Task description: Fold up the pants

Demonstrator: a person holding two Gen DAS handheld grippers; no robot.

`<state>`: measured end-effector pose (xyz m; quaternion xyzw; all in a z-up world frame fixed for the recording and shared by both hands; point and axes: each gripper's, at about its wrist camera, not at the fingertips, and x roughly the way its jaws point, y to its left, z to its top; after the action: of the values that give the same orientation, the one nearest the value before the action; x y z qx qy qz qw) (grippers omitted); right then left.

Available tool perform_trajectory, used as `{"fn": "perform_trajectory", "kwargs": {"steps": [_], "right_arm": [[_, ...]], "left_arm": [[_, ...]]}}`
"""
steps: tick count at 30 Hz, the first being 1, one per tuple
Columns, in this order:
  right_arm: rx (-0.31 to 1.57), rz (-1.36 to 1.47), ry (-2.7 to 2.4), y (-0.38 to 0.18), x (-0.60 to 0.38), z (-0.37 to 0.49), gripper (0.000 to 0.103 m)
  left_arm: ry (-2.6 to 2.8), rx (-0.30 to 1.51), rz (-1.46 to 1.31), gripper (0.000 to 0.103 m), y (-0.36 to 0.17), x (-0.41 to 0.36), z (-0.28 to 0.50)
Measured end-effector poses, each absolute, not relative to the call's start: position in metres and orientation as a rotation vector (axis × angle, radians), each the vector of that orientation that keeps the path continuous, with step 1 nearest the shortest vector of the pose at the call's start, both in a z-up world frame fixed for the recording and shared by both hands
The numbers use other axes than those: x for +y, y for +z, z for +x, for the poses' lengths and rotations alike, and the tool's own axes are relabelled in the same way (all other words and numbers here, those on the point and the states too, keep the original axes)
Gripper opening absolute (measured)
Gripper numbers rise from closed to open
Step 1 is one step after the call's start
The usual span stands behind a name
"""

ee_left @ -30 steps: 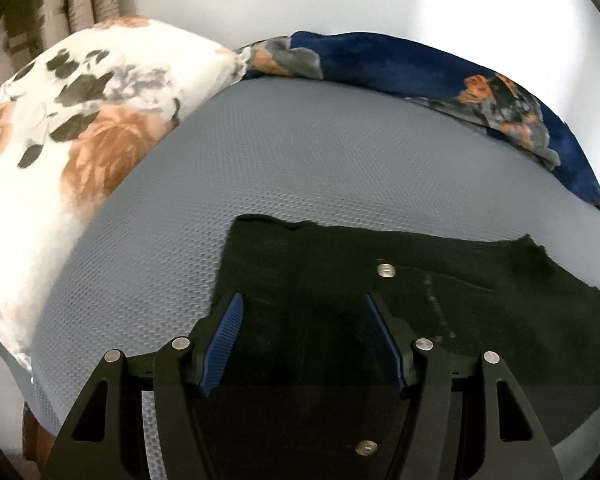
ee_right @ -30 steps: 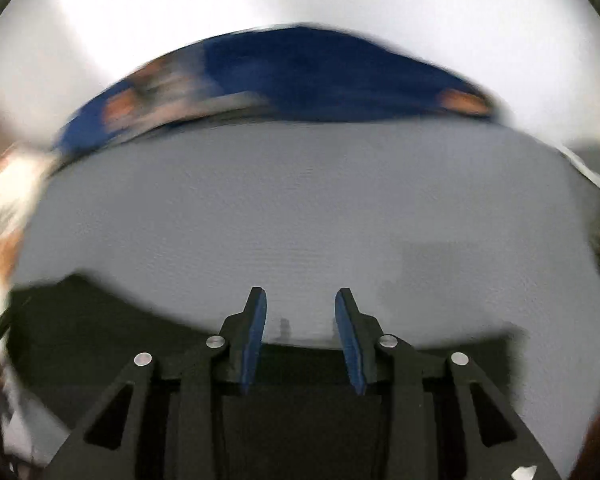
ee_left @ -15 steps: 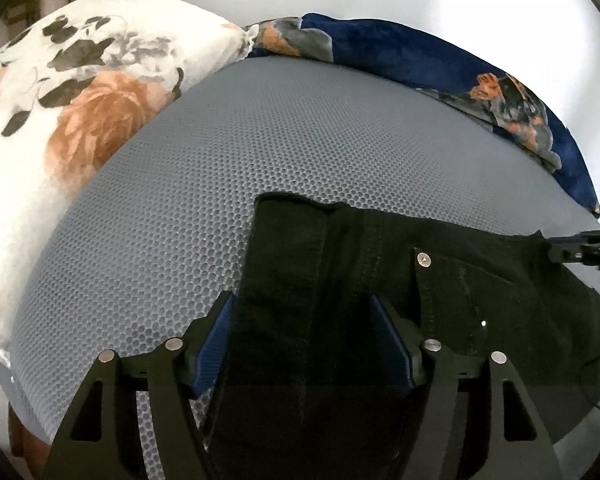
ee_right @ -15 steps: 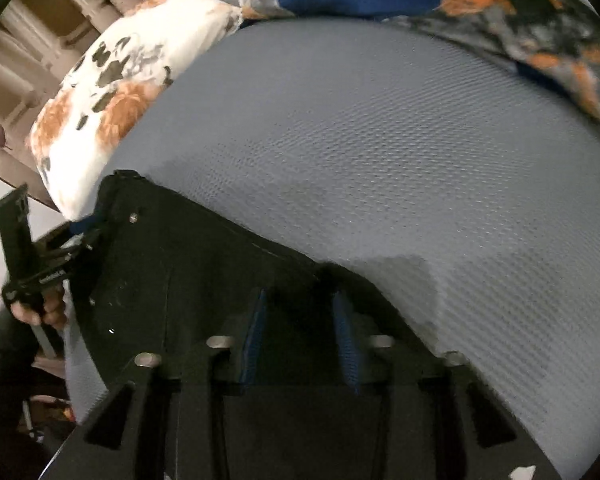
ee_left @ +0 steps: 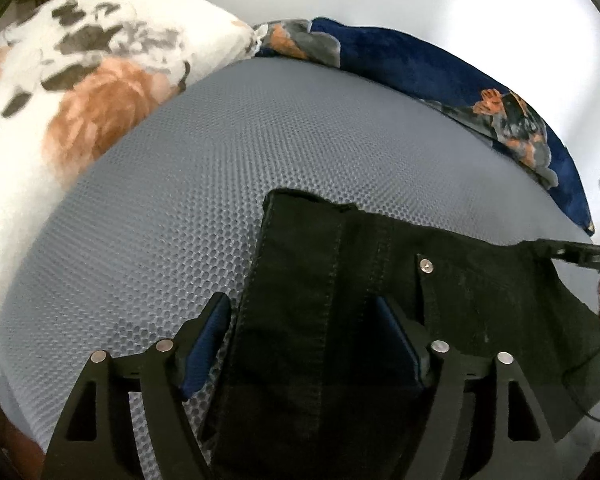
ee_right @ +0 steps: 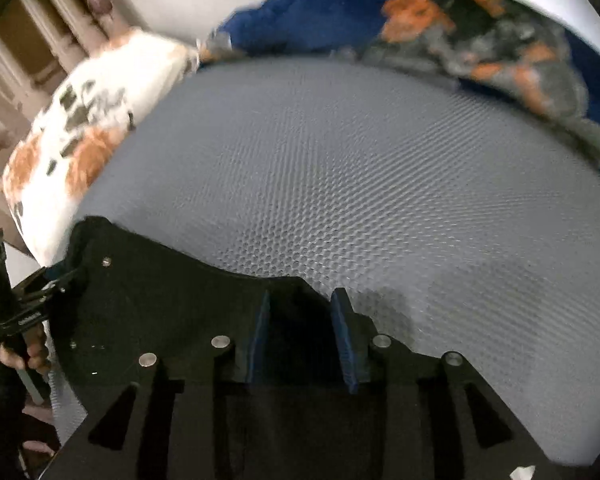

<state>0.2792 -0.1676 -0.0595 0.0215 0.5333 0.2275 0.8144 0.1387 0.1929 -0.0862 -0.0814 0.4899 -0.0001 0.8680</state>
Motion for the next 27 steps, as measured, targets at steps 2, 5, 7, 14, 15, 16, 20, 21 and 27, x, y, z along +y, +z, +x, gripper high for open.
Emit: {"fn": "perform_trajectory", "kwargs": {"steps": [2, 5, 7, 14, 15, 16, 20, 21, 27], "right_arm": [[1.108, 0.042, 0.471, -0.044, -0.181, 0.261, 0.032], [1.095, 0.056, 0.408, -0.033, -0.212, 0.228, 0.034], [1.112, 0.094, 0.377, -0.034, -0.241, 0.207, 0.034], [1.157, 0.321, 0.207, -0.044, -0.398, 0.136, 0.035], [1.162, 0.361, 0.181, -0.046, -0.426, 0.125, 0.035], [1.162, 0.387, 0.141, -0.047, -0.455, 0.113, 0.035], [1.171, 0.473, -0.010, -0.058, -0.550, 0.071, 0.035], [1.172, 0.512, -0.034, -0.063, -0.576, 0.060, 0.035], [1.184, 0.665, -0.026, -0.089, -0.639, 0.028, 0.035]], "left_arm": [[0.020, 0.986, -0.107, 0.071, -0.073, 0.184, 0.134], [-0.010, 0.920, -0.054, 0.071, -0.048, 0.164, 0.122], [-0.045, 0.896, -0.038, 0.071, -0.038, 0.151, 0.116], [-0.149, 0.979, -0.084, 0.071, -0.049, 0.103, 0.116], [-0.152, 1.004, -0.109, 0.071, -0.054, 0.099, 0.117], [-0.153, 1.023, -0.122, 0.071, -0.058, 0.096, 0.117], [-0.152, 1.067, -0.110, 0.071, -0.068, 0.075, 0.111], [-0.154, 1.076, -0.103, 0.071, -0.069, 0.068, 0.110], [-0.170, 1.098, -0.055, 0.071, -0.068, 0.036, 0.106]]}}
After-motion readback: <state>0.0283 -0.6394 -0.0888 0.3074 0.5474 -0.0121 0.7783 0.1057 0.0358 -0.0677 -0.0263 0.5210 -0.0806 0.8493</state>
